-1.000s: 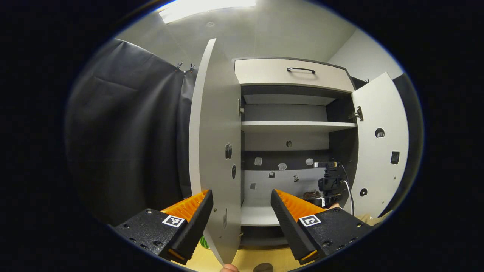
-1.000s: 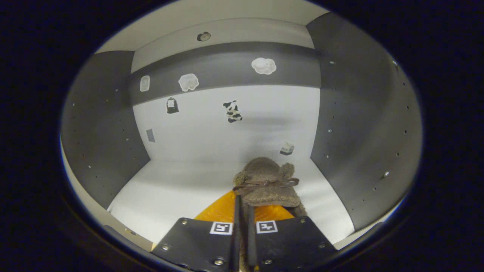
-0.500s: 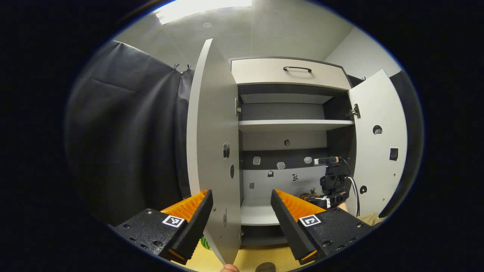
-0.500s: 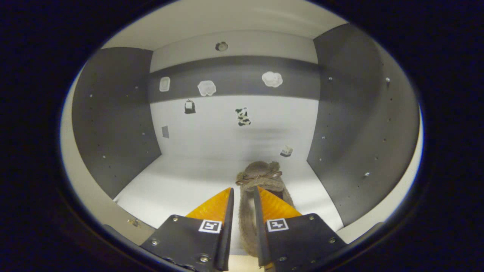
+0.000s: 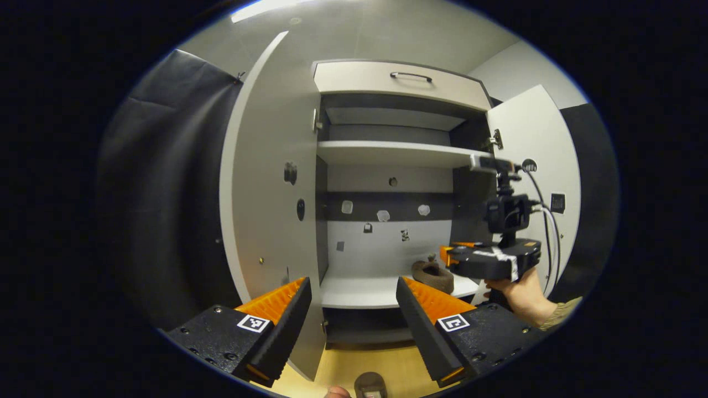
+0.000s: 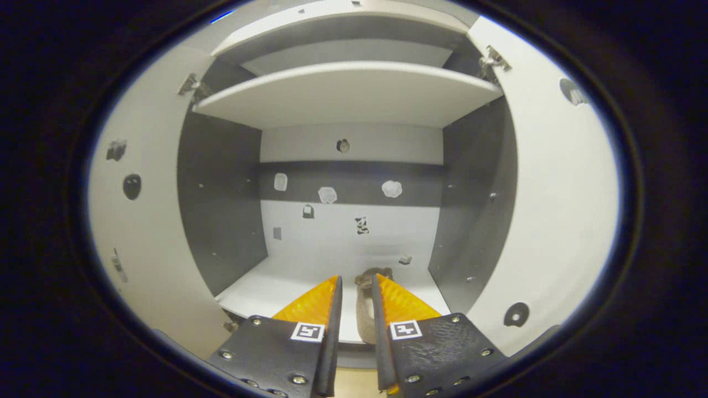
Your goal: Grab one shoe with the right hand and put it into the shoe cabinet, grab the other shoe with the left hand and put it into the shoe cabinet; then close the right door with the right hand and the left door with the left hand.
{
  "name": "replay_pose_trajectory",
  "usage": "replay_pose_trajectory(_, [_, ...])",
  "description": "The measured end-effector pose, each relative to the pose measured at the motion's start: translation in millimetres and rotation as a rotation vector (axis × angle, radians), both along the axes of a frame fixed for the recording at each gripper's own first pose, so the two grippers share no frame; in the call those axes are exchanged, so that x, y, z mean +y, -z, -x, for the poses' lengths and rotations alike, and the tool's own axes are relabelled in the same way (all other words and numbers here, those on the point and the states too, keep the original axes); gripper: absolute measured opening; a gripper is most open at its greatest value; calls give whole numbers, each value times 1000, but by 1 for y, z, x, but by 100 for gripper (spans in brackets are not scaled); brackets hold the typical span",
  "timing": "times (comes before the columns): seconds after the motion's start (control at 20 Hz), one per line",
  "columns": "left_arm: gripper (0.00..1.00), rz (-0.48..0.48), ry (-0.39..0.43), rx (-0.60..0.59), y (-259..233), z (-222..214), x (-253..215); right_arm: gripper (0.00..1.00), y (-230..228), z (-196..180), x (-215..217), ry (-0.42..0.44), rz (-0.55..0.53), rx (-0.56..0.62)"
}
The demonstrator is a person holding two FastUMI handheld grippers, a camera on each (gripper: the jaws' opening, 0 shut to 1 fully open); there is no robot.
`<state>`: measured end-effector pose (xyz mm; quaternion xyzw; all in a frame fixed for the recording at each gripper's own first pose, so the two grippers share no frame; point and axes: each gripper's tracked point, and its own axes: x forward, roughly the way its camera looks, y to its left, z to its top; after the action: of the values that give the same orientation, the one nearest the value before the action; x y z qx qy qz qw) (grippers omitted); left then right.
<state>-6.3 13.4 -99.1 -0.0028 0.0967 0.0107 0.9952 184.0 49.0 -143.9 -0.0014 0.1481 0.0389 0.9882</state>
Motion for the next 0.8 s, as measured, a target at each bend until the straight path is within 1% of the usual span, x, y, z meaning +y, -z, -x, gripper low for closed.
replay_pose_trajectory(0.15, [95,23,17,81,52,2,-8,29,-31,32,-9,4,-7,-49])
replay_pose_trajectory(0.4, [95,37,45,276,157,22,-14,29,-68,72,-26,26,-1,-122])
replay_pose_trajectory(0.5, [95,22,56,374,205,35,-11,29,-79,84,-27,30,-1,-143])
replay_pose_trajectory(0.55, [96,11,64,431,230,41,-9,29,-83,89,-28,32,-5,-145])
replay_pose_trajectory(0.65, [95,-14,80,551,279,62,-6,29,-91,99,-32,40,-9,-152])
replay_pose_trajectory(0.8, [96,-54,103,697,339,91,2,29,-99,108,-36,47,-5,-166])
